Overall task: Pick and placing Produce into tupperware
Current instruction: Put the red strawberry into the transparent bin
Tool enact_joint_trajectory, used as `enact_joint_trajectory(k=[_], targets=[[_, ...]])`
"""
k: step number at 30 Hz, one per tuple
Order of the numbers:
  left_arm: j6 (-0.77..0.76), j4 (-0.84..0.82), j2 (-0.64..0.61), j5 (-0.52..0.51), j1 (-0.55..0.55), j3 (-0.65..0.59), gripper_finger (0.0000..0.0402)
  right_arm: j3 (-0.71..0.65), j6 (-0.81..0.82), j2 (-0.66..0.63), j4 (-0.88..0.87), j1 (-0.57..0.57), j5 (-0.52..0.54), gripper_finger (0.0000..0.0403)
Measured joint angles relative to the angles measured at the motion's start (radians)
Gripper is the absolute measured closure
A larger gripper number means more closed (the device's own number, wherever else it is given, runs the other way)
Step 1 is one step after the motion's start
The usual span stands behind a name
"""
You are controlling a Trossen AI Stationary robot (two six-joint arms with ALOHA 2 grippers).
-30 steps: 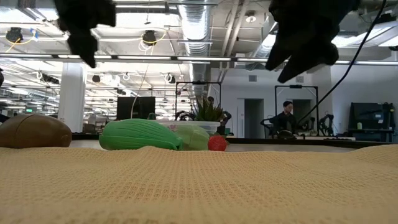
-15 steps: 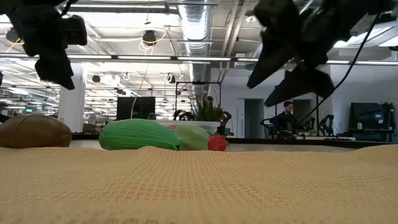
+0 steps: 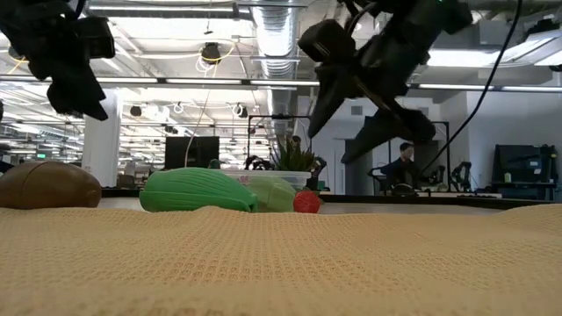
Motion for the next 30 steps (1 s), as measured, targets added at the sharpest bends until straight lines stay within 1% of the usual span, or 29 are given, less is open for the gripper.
enact_joint_trajectory(k=[4,7,10,16,18,22,30], targets=[[0.000,0.003,-0.007,-0.007,0.000,0.000,0.0170,0.056,-0.010,0.004,-0.118,-0.032,0.002,0.0147],[0.000,0.005,-0.007,-0.022,0.000,0.000,0.0170,0.097,-0.023,0.036,-0.158,-0.048,-0.003,0.0147],[0.000,0.015,-0.007,-0.030,0.000,0.000,0.0170,0.156,-0.057,0.094,-0.183,-0.054,-0.010,0.0147],[0.000,0.021,-0.007,-0.031,0.000,0.000,0.0170,0.281,-0.114,0.204,-0.304,-0.053,-0.019,0.0147],[0.000,0.020,-0.007,-0.030,0.000,0.000,0.0170,0.310,-0.116,0.238,-0.308,-0.054,-0.012,0.0147],[0.000,0.020,-0.007,-0.030,0.000,0.000,0.0170,0.336,-0.122,0.271,-0.304,-0.057,-0.009,0.0147],[0.002,0.019,-0.007,-0.032,0.000,0.000,0.0170,0.334,-0.116,0.288,-0.311,-0.065,-0.001,0.0147]])
